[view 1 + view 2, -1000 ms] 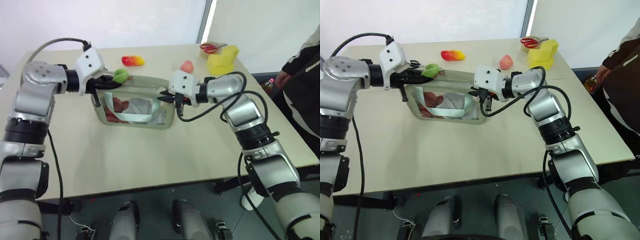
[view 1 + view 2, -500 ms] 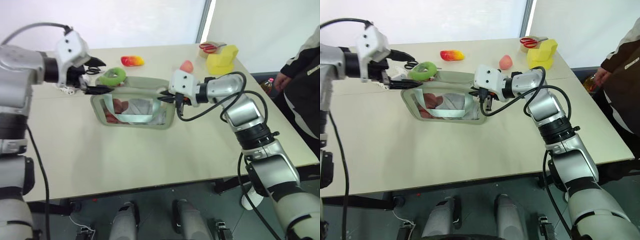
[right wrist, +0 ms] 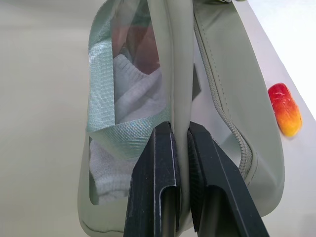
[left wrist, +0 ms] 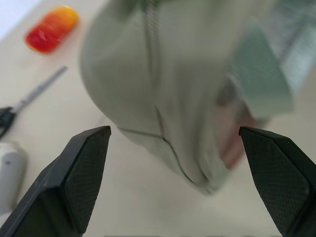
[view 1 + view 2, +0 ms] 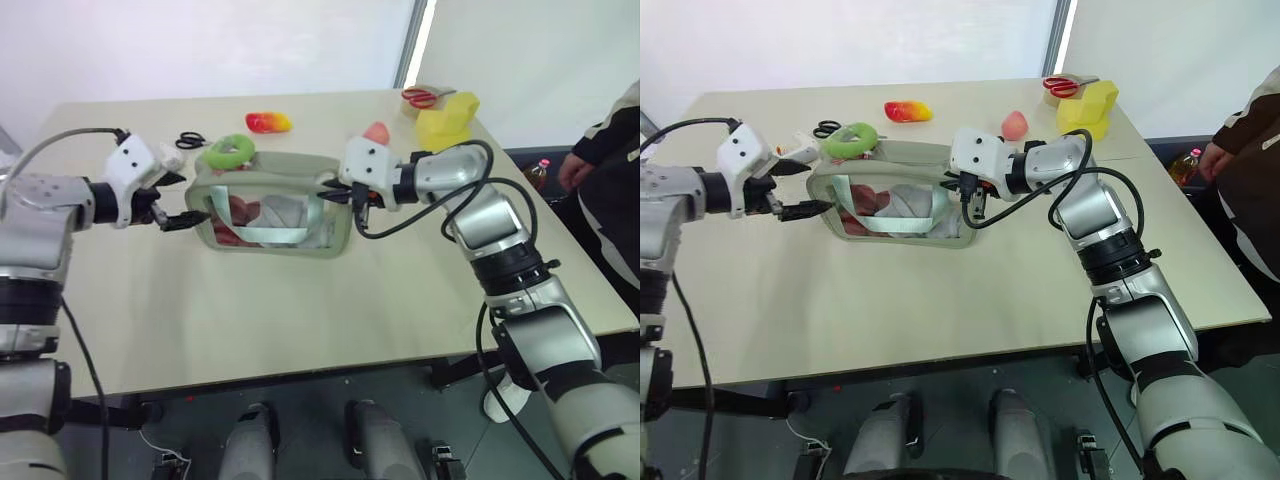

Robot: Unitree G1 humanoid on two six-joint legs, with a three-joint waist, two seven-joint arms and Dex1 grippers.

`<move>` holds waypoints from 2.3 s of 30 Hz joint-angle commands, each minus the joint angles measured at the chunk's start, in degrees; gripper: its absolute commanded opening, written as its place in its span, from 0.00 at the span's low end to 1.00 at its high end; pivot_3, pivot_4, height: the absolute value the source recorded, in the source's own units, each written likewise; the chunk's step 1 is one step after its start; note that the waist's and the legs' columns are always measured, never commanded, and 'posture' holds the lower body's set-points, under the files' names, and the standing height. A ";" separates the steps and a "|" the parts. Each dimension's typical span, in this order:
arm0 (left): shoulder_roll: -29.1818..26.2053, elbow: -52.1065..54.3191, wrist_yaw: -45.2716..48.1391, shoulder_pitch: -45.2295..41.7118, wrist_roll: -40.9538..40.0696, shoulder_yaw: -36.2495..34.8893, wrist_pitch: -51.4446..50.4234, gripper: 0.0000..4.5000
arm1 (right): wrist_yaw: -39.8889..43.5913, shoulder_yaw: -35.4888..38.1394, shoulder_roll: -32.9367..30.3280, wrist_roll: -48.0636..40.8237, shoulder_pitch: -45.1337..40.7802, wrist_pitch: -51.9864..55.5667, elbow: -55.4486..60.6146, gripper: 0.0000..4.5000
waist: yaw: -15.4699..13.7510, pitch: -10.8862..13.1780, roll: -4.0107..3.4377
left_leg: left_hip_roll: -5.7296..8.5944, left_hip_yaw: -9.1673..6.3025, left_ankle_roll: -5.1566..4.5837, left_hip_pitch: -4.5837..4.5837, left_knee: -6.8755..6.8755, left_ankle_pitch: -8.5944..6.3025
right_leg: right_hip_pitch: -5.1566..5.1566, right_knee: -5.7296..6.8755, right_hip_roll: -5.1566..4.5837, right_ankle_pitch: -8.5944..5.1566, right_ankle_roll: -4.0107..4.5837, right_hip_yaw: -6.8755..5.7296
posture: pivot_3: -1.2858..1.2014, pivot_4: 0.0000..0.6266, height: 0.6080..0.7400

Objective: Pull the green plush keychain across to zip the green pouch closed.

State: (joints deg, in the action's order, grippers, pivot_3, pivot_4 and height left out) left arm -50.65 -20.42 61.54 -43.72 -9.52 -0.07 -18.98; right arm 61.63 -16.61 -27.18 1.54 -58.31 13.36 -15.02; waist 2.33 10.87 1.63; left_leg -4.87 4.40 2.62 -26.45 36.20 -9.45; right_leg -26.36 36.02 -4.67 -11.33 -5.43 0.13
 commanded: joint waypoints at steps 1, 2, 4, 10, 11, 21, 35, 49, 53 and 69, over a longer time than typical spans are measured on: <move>0.03 0.97 0.62 -2.61 -1.79 -2.19 -0.09 0.73 | 0.34 -0.03 0.05 0.26 -1.39 -0.30 -0.03 0.00 | 0.01 0.00 0.00 | 0.00 0.00 0.00 0.00 -0.02 0.00 | -0.01 0.00 0.00 0.00 0.00 0.00 | 0.52 0.24 1.00; -0.15 1.45 1.32 -2.52 -2.08 -2.16 -0.42 0.64 | 0.36 -0.03 0.09 0.30 -1.47 -0.32 -0.09 0.00 | 0.06 0.00 0.00 | 0.00 0.00 0.00 0.00 -0.03 0.00 | -0.03 0.00 0.01 0.00 0.00 0.00 | 0.52 0.24 1.00; -0.62 2.30 2.33 -1.86 -2.29 -1.94 -0.76 0.40 | 0.33 0.02 0.09 0.36 -1.49 -0.45 -0.20 0.00 | 0.12 0.00 0.00 | 0.00 0.00 0.00 0.00 -0.06 0.00 | -0.04 0.00 0.01 0.00 -0.01 0.00 | 0.52 0.24 1.00; -1.15 4.45 3.21 0.26 -2.68 -1.78 -1.73 0.01 | -0.04 0.10 0.42 0.47 -1.73 -0.93 -1.12 0.00 | 0.10 0.00 0.00 | 0.00 0.00 0.00 0.01 -0.04 0.00 | -0.01 0.00 0.00 -0.01 -0.01 0.00 | 0.52 0.24 1.00; -1.31 4.97 3.39 0.35 -2.90 -1.76 -2.24 0.01 | -0.06 0.14 0.38 0.49 -1.77 -1.02 -1.35 0.00 | 0.10 0.00 0.00 | 0.00 0.00 0.00 0.01 -0.03 0.00 | -0.01 0.00 0.00 0.00 0.00 0.00 | 0.52 0.24 1.00; -1.88 6.90 3.73 2.44 -2.33 -1.12 -2.41 0.00 | 8.94 1.12 -3.94 -1.86 -6.25 1.46 -4.77 0.46 | 0.08 0.00 -0.01 | 0.00 0.00 0.00 0.01 -0.04 0.00 | 0.00 -0.03 0.00 -0.01 0.00 0.00 | 0.52 0.24 1.00; -2.23 6.49 4.09 1.88 -1.86 -0.83 -1.88 0.00 | -8.41 16.42 17.36 -11.71 -33.12 15.32 -43.08 1.00 | 0.73 -0.01 -0.04 | -0.07 -0.01 0.02 0.04 -0.31 -0.01 | -0.09 -0.02 0.05 0.01 0.02 -0.07 | 0.52 0.24 1.00; -3.01 9.93 3.77 5.11 -2.59 -2.18 -3.30 0.00 | -11.86 16.41 24.82 -9.82 -34.95 13.74 -51.91 1.00 | 0.34 0.00 -0.05 | -0.03 0.00 0.02 -0.05 -0.28 -0.01 | -0.10 -0.11 0.02 0.01 0.00 -0.07 | 0.52 0.24 1.00; -3.00 10.09 3.59 5.18 -2.44 -2.19 -3.39 0.00 | -11.22 16.61 25.23 -9.68 -34.69 13.94 -51.78 1.00 | 0.36 0.01 -0.05 | -0.03 0.00 0.02 -0.04 -0.26 -0.01 | -0.09 -0.08 0.02 0.01 0.00 -0.07 | 0.52 0.24 1.00; -2.54 9.59 3.74 4.35 -2.22 -1.54 -3.06 0.00 | -6.94 16.56 24.82 -9.61 -33.62 9.47 -50.13 0.00 | 0.35 0.01 -0.05 | -0.03 -0.01 0.02 -0.04 -0.26 -0.02 | -0.10 -0.07 0.02 0.01 0.00 -0.07 | 0.52 0.24 1.00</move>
State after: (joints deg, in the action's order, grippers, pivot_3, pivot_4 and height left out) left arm -52.79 -11.01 65.06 -39.07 -11.98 -1.79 -22.00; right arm 54.07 -0.80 -1.99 -7.83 -90.95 23.77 -67.78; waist 2.68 10.88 1.58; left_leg -4.90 4.39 2.64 -26.49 35.94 -9.47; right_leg -26.46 35.95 -4.65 -11.32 -5.43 0.06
